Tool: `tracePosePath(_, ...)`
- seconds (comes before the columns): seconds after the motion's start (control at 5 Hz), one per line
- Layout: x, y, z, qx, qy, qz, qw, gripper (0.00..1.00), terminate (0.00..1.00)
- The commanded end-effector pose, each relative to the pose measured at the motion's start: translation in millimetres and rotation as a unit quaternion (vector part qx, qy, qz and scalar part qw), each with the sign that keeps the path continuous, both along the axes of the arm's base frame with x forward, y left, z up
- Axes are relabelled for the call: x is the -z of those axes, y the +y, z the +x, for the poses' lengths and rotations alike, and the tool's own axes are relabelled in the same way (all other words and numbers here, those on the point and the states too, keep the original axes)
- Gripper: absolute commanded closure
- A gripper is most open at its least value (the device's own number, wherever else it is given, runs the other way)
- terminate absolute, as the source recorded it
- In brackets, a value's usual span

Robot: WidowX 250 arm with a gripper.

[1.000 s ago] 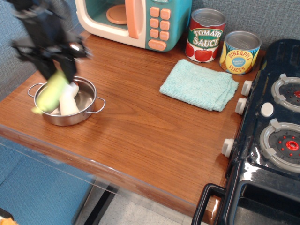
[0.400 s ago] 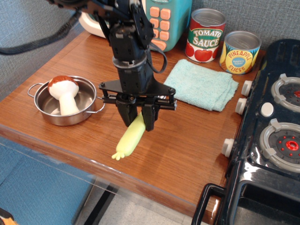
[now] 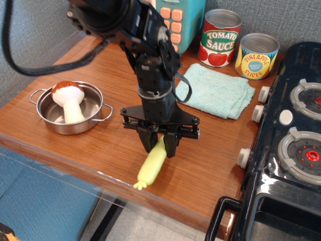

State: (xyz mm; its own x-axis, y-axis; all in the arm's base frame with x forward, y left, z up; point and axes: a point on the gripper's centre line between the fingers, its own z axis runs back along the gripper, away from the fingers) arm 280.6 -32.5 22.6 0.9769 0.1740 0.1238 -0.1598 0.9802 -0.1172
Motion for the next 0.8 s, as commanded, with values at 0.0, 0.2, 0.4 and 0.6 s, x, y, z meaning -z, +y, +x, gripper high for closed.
tracePosePath(0.0,-0.8,-7.1,17.9,0.013,-0.016,0.005,0.9998,1.0,0.0)
tracePosePath(0.2,0.6,-9.7,23.4,0.014,-0.016,0.007,0.9998,1.0,0.0)
tracePosePath(0.4,4.0,-12.2,24.1,0.016,-0.012,0.009,0.9998,1.0,0.0)
tracePosePath(0.6,0.5,-12.0,22.1,0.019,-0.014,0.01,0.9997,0.0,0.0)
